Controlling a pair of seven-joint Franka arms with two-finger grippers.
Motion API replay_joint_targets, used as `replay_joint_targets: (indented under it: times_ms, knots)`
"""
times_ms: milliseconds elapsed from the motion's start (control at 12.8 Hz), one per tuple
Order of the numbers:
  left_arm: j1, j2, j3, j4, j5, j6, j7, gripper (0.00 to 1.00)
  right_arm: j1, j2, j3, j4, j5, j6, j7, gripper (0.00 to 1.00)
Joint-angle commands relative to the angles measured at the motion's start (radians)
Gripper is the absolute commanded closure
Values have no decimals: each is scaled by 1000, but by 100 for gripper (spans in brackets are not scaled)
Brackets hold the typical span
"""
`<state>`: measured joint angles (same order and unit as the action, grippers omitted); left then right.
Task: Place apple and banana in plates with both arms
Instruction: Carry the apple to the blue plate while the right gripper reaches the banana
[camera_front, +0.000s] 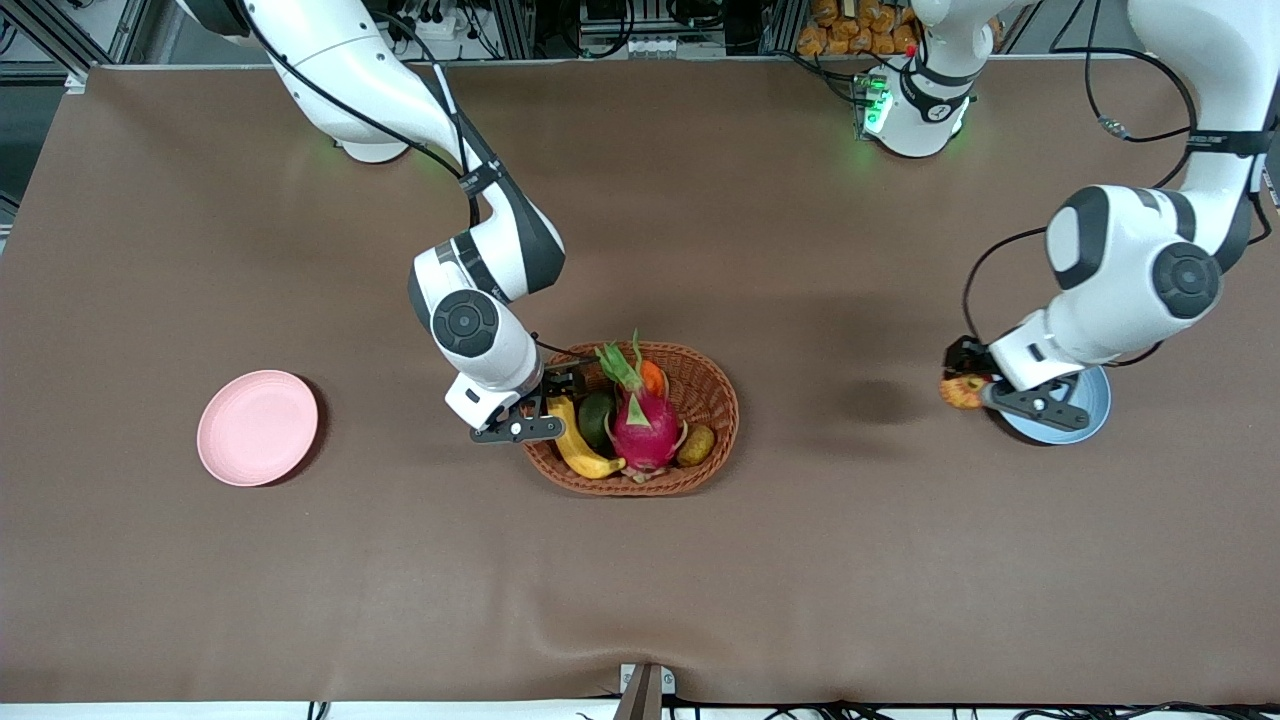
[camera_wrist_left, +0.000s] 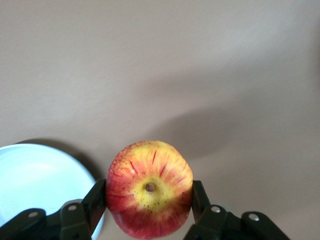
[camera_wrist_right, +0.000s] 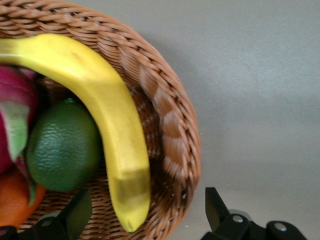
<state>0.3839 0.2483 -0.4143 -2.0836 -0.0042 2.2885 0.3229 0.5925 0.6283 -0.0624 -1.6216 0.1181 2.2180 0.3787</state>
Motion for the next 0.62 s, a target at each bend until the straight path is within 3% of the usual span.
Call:
replay_joint_targets:
  times_ms: [0, 234, 546]
  knots:
    - [73, -33, -15, -56, 15, 26, 86, 64, 30, -21, 0, -26, -49, -14, 3, 0]
    - [148, -15, -12, -84, 27, 87, 194, 63, 44, -16, 0, -26, -136, -14, 5, 0]
    - [274, 49, -9, -81, 32, 176, 391, 63, 75, 4, 0, -18, -176, -4, 16, 0]
